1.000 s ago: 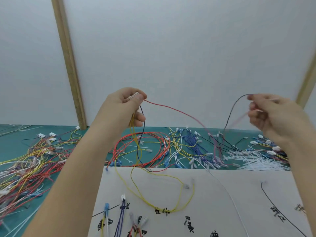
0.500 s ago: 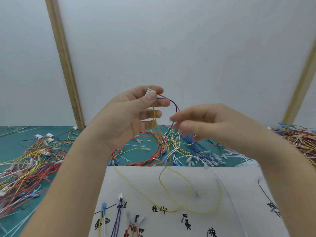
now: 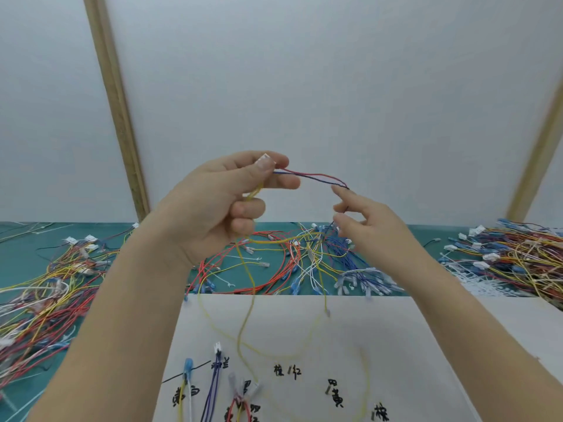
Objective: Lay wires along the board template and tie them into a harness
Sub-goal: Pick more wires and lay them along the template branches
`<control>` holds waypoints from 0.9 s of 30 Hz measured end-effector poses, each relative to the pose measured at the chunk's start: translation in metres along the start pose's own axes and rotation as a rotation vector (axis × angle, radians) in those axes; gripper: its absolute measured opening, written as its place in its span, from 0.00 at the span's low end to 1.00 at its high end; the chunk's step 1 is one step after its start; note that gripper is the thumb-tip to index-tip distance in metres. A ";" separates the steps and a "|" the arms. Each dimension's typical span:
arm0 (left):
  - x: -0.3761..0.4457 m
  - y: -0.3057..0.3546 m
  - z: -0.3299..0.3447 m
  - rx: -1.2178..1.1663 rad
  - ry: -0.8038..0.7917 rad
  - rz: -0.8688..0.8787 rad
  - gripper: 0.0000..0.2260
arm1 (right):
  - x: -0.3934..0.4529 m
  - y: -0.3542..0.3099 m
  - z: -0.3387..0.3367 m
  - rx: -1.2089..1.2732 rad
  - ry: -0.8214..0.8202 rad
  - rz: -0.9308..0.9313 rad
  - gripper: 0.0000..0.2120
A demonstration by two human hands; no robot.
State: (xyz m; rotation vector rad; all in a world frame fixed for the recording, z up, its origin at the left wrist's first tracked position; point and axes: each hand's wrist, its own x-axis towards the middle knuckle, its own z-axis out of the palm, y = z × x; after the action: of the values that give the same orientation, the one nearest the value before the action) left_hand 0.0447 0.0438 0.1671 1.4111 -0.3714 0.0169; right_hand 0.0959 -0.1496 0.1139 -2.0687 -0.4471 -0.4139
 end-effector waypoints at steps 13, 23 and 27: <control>0.007 -0.006 -0.007 -0.127 0.088 -0.047 0.11 | 0.009 0.019 -0.001 0.504 0.095 0.149 0.23; 0.000 0.001 -0.007 -0.008 0.067 -0.049 0.12 | 0.014 0.061 -0.032 -0.380 0.283 -0.095 0.18; 0.004 -0.010 -0.002 0.365 0.138 -0.008 0.08 | 0.016 0.061 -0.045 -0.389 0.377 -0.147 0.15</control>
State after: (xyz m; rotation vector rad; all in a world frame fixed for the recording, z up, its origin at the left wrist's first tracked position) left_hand 0.0508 0.0436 0.1586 1.7610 -0.2551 0.1828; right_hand 0.1331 -0.2160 0.0986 -2.2624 -0.3075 -1.0255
